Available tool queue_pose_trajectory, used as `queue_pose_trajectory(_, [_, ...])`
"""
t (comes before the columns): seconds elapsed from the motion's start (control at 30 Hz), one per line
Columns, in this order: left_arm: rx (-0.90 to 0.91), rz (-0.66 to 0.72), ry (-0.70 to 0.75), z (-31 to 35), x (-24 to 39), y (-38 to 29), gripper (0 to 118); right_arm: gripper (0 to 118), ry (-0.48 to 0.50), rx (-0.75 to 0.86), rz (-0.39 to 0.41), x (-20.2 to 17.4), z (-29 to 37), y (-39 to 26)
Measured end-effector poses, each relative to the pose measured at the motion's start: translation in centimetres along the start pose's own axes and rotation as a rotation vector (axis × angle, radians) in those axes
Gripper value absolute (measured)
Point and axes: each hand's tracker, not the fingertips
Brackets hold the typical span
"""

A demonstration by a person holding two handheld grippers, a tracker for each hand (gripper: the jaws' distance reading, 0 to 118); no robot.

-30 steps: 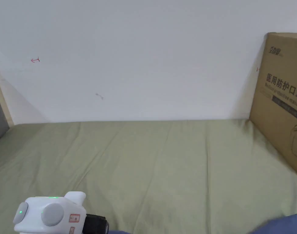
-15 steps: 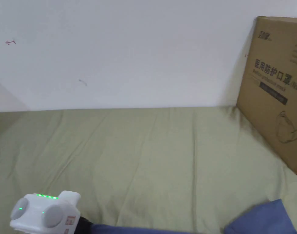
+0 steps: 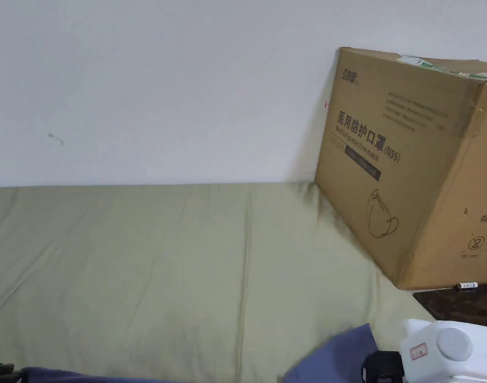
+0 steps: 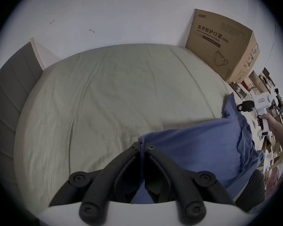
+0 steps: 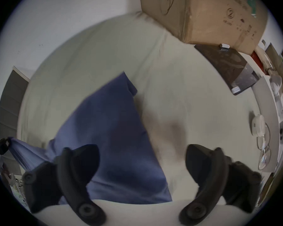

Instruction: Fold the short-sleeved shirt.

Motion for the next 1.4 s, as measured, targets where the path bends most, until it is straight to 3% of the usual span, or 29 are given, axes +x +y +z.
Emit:
queue_pose_trajectory(0.07, [-0.033,-0.019,0.004,-0.2,0.2,-0.5,2,89,-0.007,-0.037,-0.025,-0.2,-0.9,-0.3])
queue_pose_trajectory(0.2, [-0.074,-0.028,0.022,-0.7,-0.4,-1.4,2,65,-0.029,0.038,0.071,-1.8,1.3,-1.7])
queue_pose_trajectory(0.23, [-0.076,-0.016,0.020,-0.8,-0.7,-1.5,2,25,0.013,0.044,0.091,-2.3,1.9,-2.1])
queue_pose_trajectory(0.27, [-0.074,0.000,0.016,-0.6,-0.8,-1.7,2,0,0.083,0.036,0.084,-2.8,2.6,-2.7])
queue_pose_trajectory(0.4, [-0.033,0.036,0.025,1.6,-0.8,-2.5,2,0,0.072,0.200,0.102,-3.8,8.1,-3.8])
queue_pose_trajectory(0.57, [0.101,0.080,0.029,7.2,-1.0,-2.1,2,0,0.158,0.393,0.042,-2.7,18.1,-3.2])
queue_pose_trajectory(0.87, [0.342,0.119,0.016,18.1,-1.1,2.7,2,0,0.167,0.635,0.121,-5.2,33.5,-0.5])
queue_pose_trajectory(1.03, [0.421,0.086,0.052,20.4,-1.1,8.3,2,0,0.144,0.728,0.133,-7.8,38.2,4.7])
queue_pose_trajectory(1.17, [0.468,0.103,0.085,20.2,-2.1,13.5,2,0,0.061,0.791,0.207,-10.6,40.1,10.4])
queue_pose_trajectory(1.3, [0.510,0.119,0.108,19.8,-3.4,19.1,2,0,0.026,0.855,0.212,-12.6,40.8,17.0])
queue_pose_trajectory(1.4, [0.554,0.125,0.140,19.5,-4.3,23.5,2,0,-0.024,0.901,0.270,-14.5,41.7,21.1])
